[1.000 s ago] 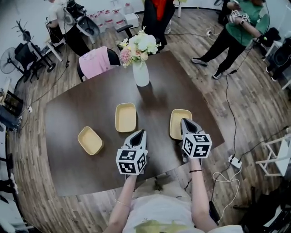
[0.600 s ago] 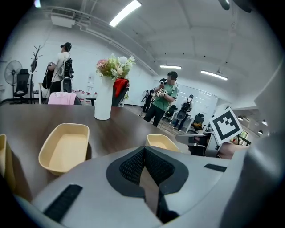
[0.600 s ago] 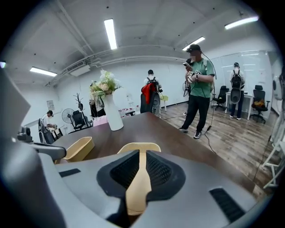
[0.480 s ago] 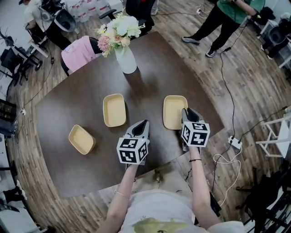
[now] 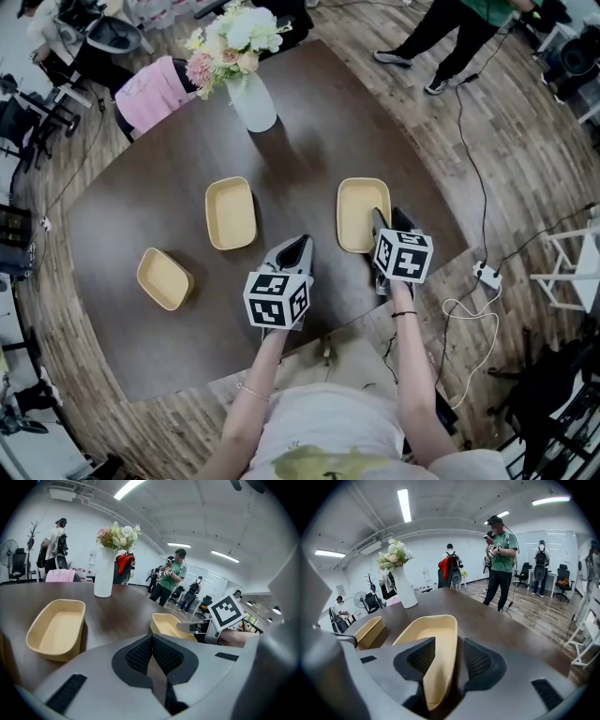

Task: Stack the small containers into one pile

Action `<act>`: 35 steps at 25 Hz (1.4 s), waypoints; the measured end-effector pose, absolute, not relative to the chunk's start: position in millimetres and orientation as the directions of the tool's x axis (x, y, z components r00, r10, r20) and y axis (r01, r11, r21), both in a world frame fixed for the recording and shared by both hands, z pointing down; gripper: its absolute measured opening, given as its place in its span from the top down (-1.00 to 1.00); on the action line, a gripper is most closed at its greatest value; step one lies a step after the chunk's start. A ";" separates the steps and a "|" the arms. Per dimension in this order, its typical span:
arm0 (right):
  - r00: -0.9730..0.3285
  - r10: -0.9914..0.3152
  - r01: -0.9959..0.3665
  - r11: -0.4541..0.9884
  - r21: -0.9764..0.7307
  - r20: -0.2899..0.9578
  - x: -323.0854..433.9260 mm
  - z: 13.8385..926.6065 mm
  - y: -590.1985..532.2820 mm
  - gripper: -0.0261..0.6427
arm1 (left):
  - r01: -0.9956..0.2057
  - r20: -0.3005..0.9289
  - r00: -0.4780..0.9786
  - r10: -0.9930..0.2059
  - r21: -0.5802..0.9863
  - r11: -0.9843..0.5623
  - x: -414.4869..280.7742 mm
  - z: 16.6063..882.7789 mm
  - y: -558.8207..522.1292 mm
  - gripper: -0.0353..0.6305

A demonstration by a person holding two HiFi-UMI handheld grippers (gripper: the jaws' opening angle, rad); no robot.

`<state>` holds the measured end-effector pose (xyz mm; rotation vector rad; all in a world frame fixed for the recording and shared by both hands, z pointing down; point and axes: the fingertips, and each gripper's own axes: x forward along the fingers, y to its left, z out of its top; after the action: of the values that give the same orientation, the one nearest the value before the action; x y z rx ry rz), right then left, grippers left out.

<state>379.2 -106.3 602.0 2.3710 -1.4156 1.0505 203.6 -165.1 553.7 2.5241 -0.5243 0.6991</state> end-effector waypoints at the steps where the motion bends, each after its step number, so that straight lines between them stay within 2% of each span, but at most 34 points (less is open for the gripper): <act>1: 0.294 -0.685 -0.825 -0.534 -0.185 0.667 379.8 605.1 -105.9 0.38 | -0.469 0.558 0.797 -0.231 0.331 -0.818 203.3 554.5 -164.6 0.82; 6: 0.291 -0.630 -0.811 -0.561 -0.163 0.720 380.5 618.5 -100.7 0.42 | -0.468 0.561 0.795 -0.232 0.323 -0.823 202.3 554.4 -160.8 0.82; 11: 0.309 -0.607 -0.789 -0.594 -0.159 0.732 382.7 621.1 -96.8 0.74 | -0.486 0.560 0.789 -0.252 0.318 -0.814 195.8 551.6 -163.4 0.82; 13: 0.315 -0.617 -0.782 -0.599 -0.171 0.721 383.3 617.1 -95.9 0.80 | -0.499 0.557 0.786 -0.268 0.316 -0.807 191.9 548.9 -165.4 0.82; 25: 0.301 -0.692 -0.780 -0.574 -0.248 0.656 375.4 587.0 -94.0 0.82 | -0.568 0.521 0.769 -0.369 0.293 -0.769 166.3 530.8 -163.6 0.82; 35: 0.220 -0.772 -0.834 -0.466 -0.295 0.596 341.1 556.9 -116.2 0.82 | -0.659 0.464 0.728 -0.504 0.272 -0.701 124.4 506.4 -158.3 0.82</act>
<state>341.1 -116.2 556.9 2.3840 -1.5733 1.0799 124.4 -158.3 506.4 2.5085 -0.8922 0.4999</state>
